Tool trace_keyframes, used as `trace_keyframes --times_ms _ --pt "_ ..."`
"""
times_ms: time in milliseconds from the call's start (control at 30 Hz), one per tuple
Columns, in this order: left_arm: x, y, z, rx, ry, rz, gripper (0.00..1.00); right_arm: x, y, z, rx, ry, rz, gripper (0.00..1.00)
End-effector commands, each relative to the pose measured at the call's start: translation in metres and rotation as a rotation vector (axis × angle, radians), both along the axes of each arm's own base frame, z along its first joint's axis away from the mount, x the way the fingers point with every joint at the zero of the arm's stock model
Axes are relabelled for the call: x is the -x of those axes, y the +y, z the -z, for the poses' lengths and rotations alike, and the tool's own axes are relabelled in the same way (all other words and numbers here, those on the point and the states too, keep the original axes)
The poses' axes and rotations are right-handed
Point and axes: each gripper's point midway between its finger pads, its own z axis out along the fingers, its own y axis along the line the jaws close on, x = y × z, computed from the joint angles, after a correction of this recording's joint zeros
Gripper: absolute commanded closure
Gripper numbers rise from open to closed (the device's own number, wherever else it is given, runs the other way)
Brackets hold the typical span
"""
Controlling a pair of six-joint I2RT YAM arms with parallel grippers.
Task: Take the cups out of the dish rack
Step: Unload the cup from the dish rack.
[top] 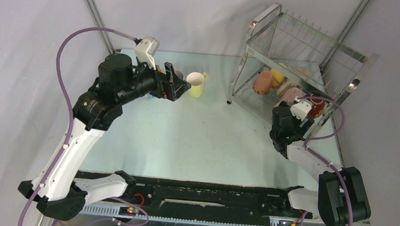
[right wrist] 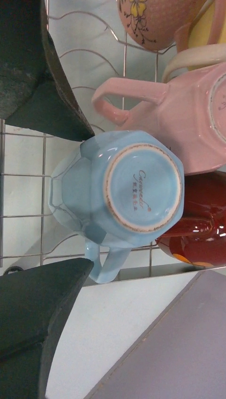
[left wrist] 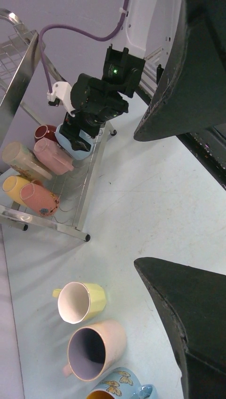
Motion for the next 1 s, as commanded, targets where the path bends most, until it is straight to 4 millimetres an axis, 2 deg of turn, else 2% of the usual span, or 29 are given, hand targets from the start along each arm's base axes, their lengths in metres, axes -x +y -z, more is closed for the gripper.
trace_keyframes --times_ms 0,200,600,700,867,967 --pt "0.008 0.001 -0.03 0.042 -0.067 0.017 0.0 -0.014 0.0 -0.007 0.016 0.008 -0.037 0.0" --pt "0.008 0.002 -0.029 0.039 -0.071 0.015 0.0 -0.025 -0.001 -0.009 0.056 -0.001 -0.061 0.0" --pt "0.007 0.002 -0.026 0.032 -0.07 0.015 0.0 -0.032 -0.014 -0.001 0.094 0.014 -0.03 0.01" --pt "0.007 0.002 -0.025 0.03 -0.069 0.013 0.0 -0.033 -0.015 -0.006 0.1 0.003 -0.028 0.14" --pt "0.006 0.002 -0.024 0.03 -0.068 0.009 0.0 -0.031 -0.01 -0.015 0.094 -0.02 -0.038 0.53" --pt "0.006 0.002 -0.022 0.032 -0.068 0.006 0.0 -0.026 -0.004 -0.023 0.096 -0.033 -0.043 0.65"
